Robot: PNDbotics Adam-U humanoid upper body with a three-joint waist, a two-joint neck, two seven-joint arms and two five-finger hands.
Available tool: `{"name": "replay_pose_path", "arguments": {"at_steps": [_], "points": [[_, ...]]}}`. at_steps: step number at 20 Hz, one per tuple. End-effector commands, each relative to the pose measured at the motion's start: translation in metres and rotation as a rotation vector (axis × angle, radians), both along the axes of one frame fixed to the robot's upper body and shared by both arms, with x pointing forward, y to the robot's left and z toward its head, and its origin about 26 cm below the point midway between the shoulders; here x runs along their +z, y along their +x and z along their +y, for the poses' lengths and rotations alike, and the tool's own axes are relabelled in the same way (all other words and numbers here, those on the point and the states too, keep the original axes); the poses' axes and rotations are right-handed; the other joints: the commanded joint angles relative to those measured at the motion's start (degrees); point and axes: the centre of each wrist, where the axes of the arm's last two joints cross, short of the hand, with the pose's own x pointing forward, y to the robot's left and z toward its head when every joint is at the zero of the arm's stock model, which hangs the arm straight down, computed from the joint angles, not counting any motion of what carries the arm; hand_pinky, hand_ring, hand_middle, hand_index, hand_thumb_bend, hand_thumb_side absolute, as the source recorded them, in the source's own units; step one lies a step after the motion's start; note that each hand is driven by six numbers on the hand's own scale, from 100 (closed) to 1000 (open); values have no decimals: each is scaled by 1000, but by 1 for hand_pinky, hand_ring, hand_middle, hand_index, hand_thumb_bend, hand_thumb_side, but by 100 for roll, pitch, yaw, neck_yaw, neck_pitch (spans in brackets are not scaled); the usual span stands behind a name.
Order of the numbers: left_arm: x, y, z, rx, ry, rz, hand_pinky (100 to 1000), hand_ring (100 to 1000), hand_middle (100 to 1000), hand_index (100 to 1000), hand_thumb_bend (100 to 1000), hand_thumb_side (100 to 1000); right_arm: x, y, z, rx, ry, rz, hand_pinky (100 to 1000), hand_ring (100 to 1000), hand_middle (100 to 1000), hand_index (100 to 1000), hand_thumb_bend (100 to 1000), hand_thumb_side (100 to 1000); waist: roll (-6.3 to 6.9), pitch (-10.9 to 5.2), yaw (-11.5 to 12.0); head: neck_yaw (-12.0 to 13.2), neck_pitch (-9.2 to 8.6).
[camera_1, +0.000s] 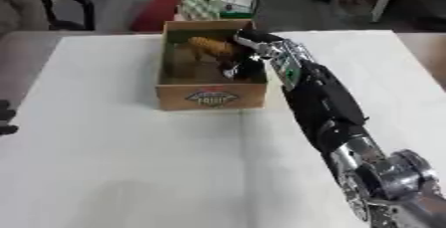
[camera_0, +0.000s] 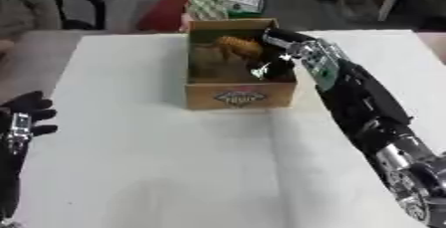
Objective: Pick up objects on the table and place them in the box.
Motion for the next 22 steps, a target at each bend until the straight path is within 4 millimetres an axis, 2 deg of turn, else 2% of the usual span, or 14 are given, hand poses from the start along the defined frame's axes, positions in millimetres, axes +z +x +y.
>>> {"name": "replay_pose_path", "arguments": {"at_steps": [1,7,10,12,14,18,22], "points": [[7,-1,0,-9,1,-23,681,732,679,804,100,822,17,2,-1,5,-32,-51,594,570,560,689,100,295,16,-90,-5,2,9],[6,-1,1,-7,1,-23,681,732,678,804,100,823,22,1,-1,37,-82,-81,661,670,668,837,100,350,11,-86,-19,13,24],[6,-1,1,-5,2,-22,681,732,678,804,100,825,26,0,-1,58,-103,-92,726,755,756,889,100,535,4,-83,-29,17,35],[6,-1,1,-4,2,-21,681,733,678,804,100,825,28,0,-1,67,-122,-92,761,797,804,912,100,617,-1,-82,-37,19,42],[6,-1,1,-5,3,-21,681,732,678,804,100,826,31,0,-2,72,-147,-89,793,833,842,931,137,689,-5,-82,-44,21,46],[5,-1,2,-3,4,-20,681,732,678,804,100,827,38,-1,-2,85,-204,-87,834,879,889,951,199,739,-9,-82,-54,26,50],[5,-1,2,0,4,-20,682,732,677,805,100,827,46,-2,-3,95,-233,-102,844,894,907,958,202,745,-16,-80,-68,35,52]]}}
